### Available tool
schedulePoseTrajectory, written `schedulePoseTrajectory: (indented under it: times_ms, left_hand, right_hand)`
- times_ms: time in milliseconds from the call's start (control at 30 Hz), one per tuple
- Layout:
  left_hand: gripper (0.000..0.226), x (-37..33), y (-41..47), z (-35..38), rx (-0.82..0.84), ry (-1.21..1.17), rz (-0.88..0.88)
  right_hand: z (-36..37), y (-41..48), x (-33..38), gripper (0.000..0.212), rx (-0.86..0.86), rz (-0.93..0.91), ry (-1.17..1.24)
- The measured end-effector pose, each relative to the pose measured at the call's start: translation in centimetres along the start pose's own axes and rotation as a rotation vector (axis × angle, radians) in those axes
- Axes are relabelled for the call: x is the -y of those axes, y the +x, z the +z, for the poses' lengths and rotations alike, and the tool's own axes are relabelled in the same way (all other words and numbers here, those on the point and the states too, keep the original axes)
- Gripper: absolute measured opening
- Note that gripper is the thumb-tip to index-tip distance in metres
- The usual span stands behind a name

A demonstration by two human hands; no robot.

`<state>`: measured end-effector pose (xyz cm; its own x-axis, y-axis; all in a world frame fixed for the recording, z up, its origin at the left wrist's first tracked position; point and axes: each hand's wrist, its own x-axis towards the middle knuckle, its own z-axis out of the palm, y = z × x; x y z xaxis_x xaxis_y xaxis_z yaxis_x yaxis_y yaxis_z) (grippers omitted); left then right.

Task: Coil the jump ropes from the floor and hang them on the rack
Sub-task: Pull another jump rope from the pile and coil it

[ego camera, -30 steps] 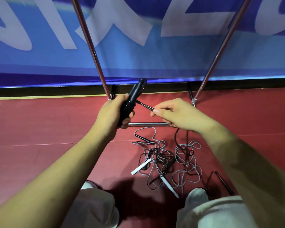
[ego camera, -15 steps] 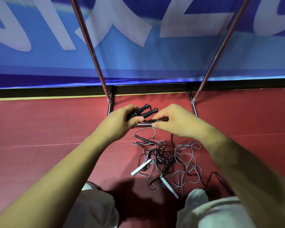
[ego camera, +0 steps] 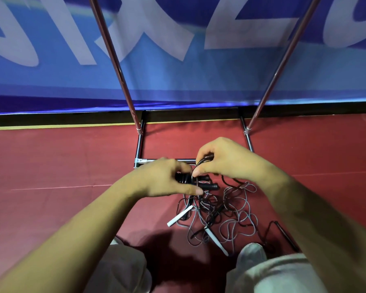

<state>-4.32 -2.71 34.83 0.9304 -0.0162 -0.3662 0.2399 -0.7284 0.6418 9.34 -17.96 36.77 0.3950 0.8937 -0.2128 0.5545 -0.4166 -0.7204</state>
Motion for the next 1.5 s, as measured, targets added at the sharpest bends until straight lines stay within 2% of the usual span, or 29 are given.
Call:
schedulePoseTrajectory:
  times_ms: [67,133,233,300,400,533,633,767,867,967,1033,1100,1167,1233,1333,1433,1500]
  left_hand:
    - [0.040,-0.3,-0.2,-0.3,0.100,-0.227,0.070]
    - [0.030,-0.5,-0.4,-0.7,0.093,-0.402,0.129]
    - [0.022,-0.8,-0.6,-1.3,-0.015,-0.621,0.210]
    - [0.030,-0.8,-0.6,-1.7,-0.130,-0.781,0.226]
    - [0.043,-0.6,0.0,-2.3,-0.314,-0.949,0.143]
    - [0.031,-0.5,0.3,-2.6,-0.457,-1.033,-0.005]
    - [0.035,-0.6,0.4,-2.7,-0.505,-1.032,-0.051]
    - [0.021,-0.3,0.5,-2.8,-0.565,-1.074,-0.088]
    - [0.008,-0.2,0.5,-2.5,-0.617,-1.039,-0.123]
    - [0.002,-0.5,0.5,-2.5,-0.664,-1.027,-0.157]
    - [0.011,-0.4,0.4,-2.6,-0.692,-0.983,-0.180]
    - [0.020,0.1,0.4,-2.5,-0.723,-0.786,-0.163]
    - [0.025,0.9,0.5,-2.1,-0.707,-0.431,-0.145]
    - [0.029,1.5,0.7,-1.2,-0.623,-0.125,-0.172]
    - [0.035,1.7,0.9,0.3,-0.463,0.146,-0.139]
    - [0.035,1.3,0.7,0.9,-0.211,0.136,-0.005]
    - [0.036,0.9,0.4,1.1,-0.099,0.087,0.047]
  right_hand:
    - [-0.4,-0.1,-0.3,0.024,0.009,0.021,0.065]
    - [-1.0,-0.1,-0.6,0.019,-0.003,0.021,0.130]
    - [-1.8,0.0,-1.2,0.010,-0.036,0.031,0.273]
    - [-2.1,0.0,-1.5,0.015,-0.047,0.041,0.333]
    - [-1.9,0.2,-1.5,0.017,-0.078,0.025,0.272]
    - [-1.3,0.4,-1.5,0.017,-0.082,-0.014,0.129]
    - [-1.1,0.4,-1.5,0.015,-0.075,0.014,0.146]
    - [-0.9,0.3,-1.2,0.020,-0.017,0.013,0.110]
    - [-0.8,0.1,-1.2,0.022,0.096,0.079,0.187]
    - [-1.1,0.3,-1.3,0.012,0.010,0.092,0.151]
    - [-1.2,0.3,-0.8,0.012,-0.013,0.100,0.210]
    - [-1.0,0.1,-0.2,0.014,0.020,0.118,0.285]
    - [-0.8,-0.2,0.4,0.013,0.045,0.101,0.250]
    - [-0.8,-0.3,0.8,0.010,0.044,0.045,0.148]
    - [-0.5,-0.4,0.9,0.008,0.017,0.002,0.042]
    - [-0.2,-0.3,1.0,0.009,0.047,-0.029,-0.016]
    - [-0.5,-0.3,0.8,0.004,0.035,-0.041,-0.024]
